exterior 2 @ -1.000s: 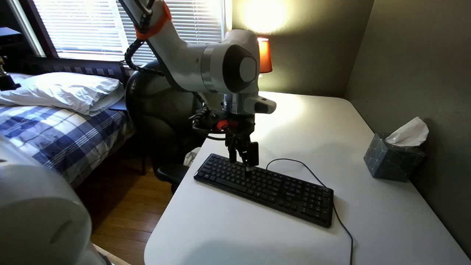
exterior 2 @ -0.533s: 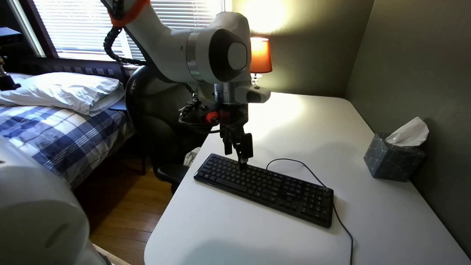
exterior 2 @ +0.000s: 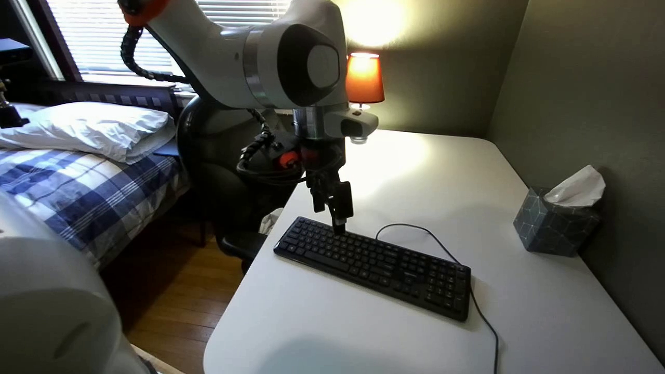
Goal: Press a button on the keyboard
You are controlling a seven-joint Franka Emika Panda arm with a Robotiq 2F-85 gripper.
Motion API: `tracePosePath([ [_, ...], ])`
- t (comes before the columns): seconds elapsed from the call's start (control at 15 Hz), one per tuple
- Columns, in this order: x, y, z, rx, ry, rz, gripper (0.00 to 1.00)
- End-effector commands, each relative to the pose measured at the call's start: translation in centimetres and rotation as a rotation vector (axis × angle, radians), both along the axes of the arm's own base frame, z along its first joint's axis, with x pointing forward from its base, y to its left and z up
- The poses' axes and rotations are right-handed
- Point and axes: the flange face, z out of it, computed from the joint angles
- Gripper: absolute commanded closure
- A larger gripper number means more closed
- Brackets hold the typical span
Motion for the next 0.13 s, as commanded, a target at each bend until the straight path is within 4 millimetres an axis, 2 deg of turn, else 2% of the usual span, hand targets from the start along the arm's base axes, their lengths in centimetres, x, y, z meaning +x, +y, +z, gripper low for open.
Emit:
tracePosePath([
  [0.0, -0.03, 0.0, 0.05, 0.0, 0.0, 0.0, 0.0],
  [0.07, -0.03, 0.0, 0.05, 0.0, 0.0, 0.0, 0.0],
])
